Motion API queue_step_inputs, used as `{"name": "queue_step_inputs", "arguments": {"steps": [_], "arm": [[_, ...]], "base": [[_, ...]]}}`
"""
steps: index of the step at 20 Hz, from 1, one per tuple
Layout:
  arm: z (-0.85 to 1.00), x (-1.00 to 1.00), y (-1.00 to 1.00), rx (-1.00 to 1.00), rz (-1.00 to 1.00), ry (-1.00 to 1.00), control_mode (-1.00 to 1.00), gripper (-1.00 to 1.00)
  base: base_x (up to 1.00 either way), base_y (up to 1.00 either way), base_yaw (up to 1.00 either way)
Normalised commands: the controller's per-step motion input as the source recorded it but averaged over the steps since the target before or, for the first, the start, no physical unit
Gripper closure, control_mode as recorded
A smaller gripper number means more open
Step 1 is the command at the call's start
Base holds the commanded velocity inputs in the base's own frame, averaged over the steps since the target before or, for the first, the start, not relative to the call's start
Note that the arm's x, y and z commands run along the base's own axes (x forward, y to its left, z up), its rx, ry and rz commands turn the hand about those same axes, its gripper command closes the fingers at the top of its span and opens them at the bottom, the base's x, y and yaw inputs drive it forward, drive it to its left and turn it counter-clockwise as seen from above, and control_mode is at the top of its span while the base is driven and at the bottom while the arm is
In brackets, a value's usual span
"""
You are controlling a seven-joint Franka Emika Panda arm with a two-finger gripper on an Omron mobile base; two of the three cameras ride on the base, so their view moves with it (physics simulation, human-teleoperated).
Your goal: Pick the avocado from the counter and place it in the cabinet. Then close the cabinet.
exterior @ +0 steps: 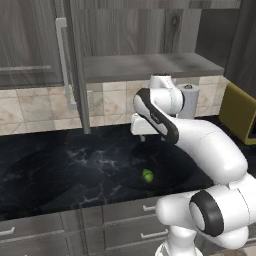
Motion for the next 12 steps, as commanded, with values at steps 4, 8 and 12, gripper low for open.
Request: {"name": "queue_step_inputs", "arguments": {"steps": [4,8,12], "arm": [[-0.67,0.00,0.32,0.00,0.00,0.03,-1.00,-1.00],[-0.71,0.00,0.13,0.00,0.00,-0.04,-1.00,-1.00],[-0.51,0.00,0.00,0.00,0.00,-0.20,-1.00,-1.00]], "base": [[0.00,0.00,0.00],[0.00,0.00,0.00],[0.00,0.00,0.00]]}}
